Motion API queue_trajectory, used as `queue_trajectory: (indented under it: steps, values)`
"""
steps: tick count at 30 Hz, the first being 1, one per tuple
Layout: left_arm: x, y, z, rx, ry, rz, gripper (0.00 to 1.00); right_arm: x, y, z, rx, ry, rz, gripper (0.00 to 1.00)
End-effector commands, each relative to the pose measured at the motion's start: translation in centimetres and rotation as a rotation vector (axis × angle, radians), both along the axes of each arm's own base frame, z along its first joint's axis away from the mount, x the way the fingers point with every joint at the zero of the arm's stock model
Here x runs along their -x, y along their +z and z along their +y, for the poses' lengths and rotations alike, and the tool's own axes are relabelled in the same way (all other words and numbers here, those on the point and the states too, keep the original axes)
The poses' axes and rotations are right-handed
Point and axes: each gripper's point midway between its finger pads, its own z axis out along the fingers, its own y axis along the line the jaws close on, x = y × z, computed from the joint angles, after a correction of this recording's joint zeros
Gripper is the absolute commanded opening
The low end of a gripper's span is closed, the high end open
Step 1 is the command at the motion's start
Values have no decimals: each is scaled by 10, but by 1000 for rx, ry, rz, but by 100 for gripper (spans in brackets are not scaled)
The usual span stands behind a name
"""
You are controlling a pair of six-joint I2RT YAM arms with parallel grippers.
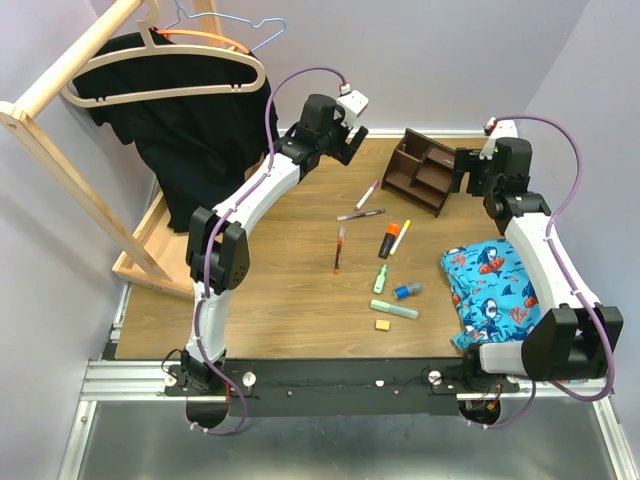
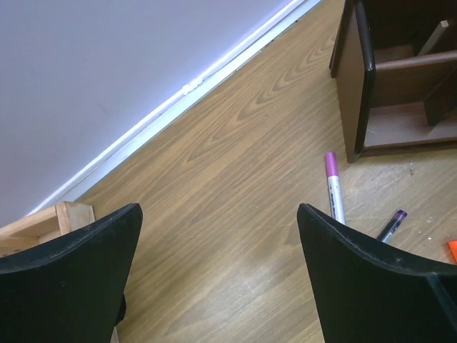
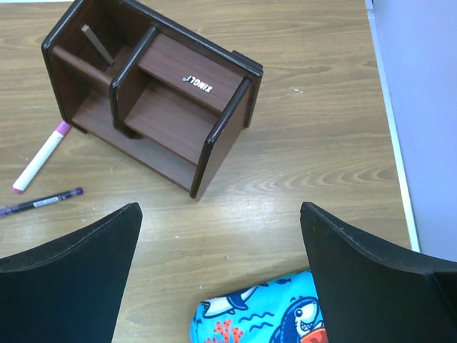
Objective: Sort the stationery into containers
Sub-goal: Move the storage box to the center of the board.
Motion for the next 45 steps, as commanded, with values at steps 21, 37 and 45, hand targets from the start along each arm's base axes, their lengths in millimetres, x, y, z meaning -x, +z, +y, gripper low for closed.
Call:
queue_trajectory:
  steps: [21, 37, 45]
  values:
    - [63, 9, 60, -46, 134, 39, 99, -62, -38, -14, -221, -351, 62, 60]
    - [68, 10, 66, -47, 154, 38, 99, -73, -84, -6, -254, -364, 182, 45]
    - [72, 3, 66, -42, 150, 61, 99, -75, -96, -2, -266, -347, 215, 27]
